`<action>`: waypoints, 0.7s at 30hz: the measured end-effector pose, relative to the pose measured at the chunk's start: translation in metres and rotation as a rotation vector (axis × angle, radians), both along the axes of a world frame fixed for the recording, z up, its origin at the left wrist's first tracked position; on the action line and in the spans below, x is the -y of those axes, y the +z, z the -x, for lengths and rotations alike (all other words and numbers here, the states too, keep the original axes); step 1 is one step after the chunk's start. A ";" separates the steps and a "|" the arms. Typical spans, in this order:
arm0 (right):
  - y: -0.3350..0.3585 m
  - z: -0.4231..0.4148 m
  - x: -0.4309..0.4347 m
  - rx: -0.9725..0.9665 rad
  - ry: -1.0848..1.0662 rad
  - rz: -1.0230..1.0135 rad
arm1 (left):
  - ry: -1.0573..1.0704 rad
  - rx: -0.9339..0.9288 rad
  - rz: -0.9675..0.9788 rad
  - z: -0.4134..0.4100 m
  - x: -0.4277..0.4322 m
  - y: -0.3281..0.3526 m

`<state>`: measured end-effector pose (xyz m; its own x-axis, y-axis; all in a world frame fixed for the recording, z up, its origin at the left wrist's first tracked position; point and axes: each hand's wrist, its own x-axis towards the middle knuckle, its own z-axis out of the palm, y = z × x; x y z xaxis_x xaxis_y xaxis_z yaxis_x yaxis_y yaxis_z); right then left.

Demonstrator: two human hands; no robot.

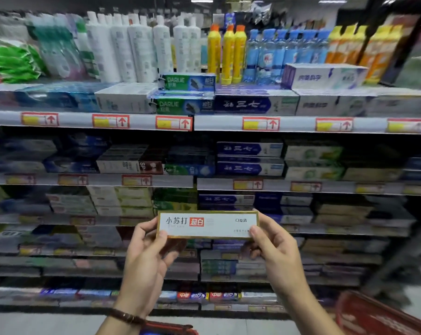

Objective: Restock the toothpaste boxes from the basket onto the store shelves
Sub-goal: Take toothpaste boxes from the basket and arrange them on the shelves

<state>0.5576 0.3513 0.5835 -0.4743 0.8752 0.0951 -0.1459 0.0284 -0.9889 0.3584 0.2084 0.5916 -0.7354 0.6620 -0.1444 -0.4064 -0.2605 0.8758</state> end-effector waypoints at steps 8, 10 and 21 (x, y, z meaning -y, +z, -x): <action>0.004 -0.049 0.012 -0.059 -0.175 0.015 | -0.143 0.031 -0.021 -0.034 -0.019 0.005; 0.003 -0.062 0.010 -0.068 -0.214 0.019 | -0.166 0.022 -0.027 -0.045 -0.025 0.008; 0.016 -0.133 -0.032 -0.057 -0.355 -0.004 | -0.244 -0.018 -0.036 -0.107 -0.085 0.023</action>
